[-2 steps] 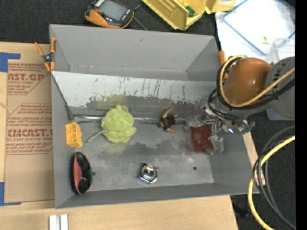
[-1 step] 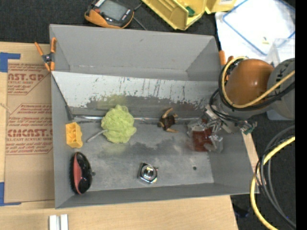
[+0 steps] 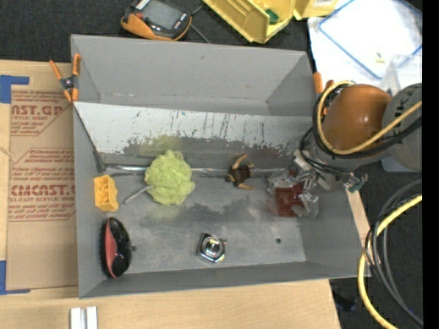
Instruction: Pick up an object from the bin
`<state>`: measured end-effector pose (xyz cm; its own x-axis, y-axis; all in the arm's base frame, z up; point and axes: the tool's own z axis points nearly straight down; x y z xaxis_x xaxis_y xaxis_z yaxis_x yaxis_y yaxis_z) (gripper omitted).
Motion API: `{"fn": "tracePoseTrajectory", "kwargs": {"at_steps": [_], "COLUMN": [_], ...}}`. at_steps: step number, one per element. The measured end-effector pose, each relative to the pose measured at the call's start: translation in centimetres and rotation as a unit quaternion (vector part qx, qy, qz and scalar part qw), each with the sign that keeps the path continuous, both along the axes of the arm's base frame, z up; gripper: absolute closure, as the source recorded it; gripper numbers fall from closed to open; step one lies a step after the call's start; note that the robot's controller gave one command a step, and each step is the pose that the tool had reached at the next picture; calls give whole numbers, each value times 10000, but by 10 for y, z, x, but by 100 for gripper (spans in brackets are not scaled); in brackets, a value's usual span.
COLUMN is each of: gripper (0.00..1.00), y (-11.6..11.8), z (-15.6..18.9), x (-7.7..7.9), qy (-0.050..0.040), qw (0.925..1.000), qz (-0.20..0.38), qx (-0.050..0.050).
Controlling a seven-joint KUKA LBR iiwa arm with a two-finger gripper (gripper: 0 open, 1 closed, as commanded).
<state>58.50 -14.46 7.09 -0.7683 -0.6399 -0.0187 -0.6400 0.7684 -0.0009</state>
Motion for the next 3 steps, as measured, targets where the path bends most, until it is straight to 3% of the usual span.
{"fn": "tracePoseTrajectory", "kwargs": {"at_steps": [3], "gripper": [100], "y": [2], "z": [77], "x": [-1], "qy": [22], "qw": [10000], "qz": [1], "qx": [1]}}
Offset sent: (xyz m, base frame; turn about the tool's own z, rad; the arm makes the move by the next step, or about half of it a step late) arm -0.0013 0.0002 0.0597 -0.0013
